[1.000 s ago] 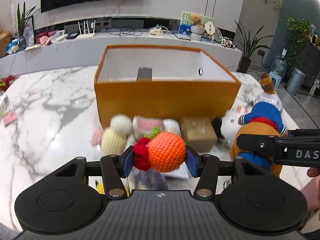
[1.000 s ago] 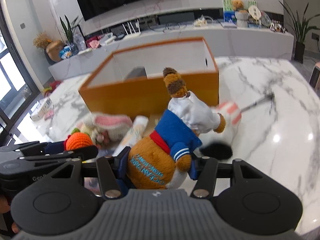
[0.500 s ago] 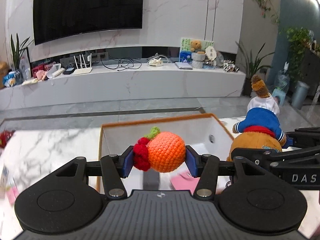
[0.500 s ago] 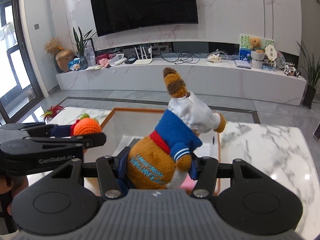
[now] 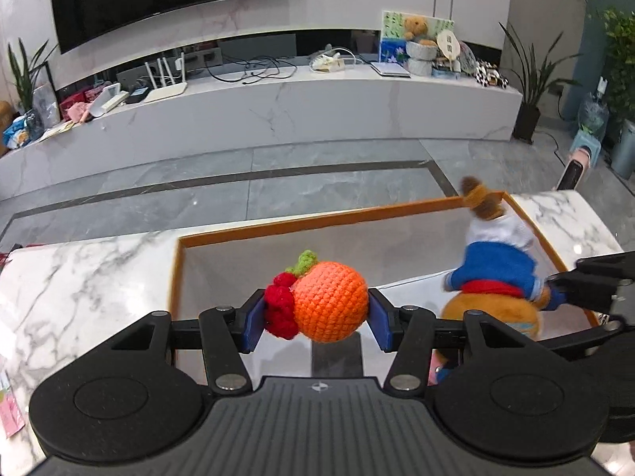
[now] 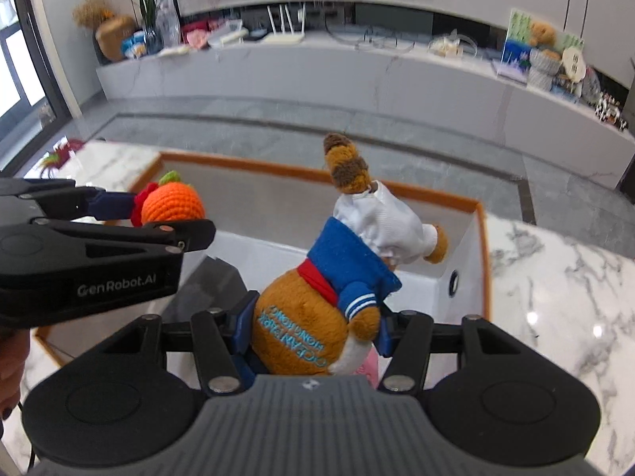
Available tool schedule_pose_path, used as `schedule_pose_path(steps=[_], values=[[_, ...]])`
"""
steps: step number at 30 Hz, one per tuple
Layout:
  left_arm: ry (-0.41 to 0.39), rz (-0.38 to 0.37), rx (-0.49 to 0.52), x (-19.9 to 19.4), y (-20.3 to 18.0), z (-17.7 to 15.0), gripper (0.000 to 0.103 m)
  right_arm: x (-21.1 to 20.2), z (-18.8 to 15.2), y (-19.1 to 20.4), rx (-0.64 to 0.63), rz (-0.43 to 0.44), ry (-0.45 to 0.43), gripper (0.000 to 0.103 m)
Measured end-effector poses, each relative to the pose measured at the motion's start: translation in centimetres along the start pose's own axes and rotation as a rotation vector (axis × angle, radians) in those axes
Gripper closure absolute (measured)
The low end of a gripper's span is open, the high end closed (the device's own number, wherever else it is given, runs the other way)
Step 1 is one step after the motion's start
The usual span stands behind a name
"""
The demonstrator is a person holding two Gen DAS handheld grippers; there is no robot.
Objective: Organize objects
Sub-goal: 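Lower the orange ball into the box while the right tool lowers the sailor bear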
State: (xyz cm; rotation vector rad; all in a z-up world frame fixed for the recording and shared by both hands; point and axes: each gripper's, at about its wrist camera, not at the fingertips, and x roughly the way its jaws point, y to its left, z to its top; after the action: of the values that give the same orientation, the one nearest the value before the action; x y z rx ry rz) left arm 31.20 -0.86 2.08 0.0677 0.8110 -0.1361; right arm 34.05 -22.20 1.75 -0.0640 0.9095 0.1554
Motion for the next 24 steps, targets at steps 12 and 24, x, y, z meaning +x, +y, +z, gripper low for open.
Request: schedule_pose_path(steps=[12, 24], values=[[0.101, -0.079, 0.057, 4.0, -1.9, 0.5, 0.042, 4.1, 0.1, -1.8, 0.024, 0.049, 0.135, 0.045], [0.264, -0.093, -0.007, 7.2, -0.6, 0.8, 0.042, 6.5, 1.4, -2.8, 0.048, 0.082, 0.245, 0.042]])
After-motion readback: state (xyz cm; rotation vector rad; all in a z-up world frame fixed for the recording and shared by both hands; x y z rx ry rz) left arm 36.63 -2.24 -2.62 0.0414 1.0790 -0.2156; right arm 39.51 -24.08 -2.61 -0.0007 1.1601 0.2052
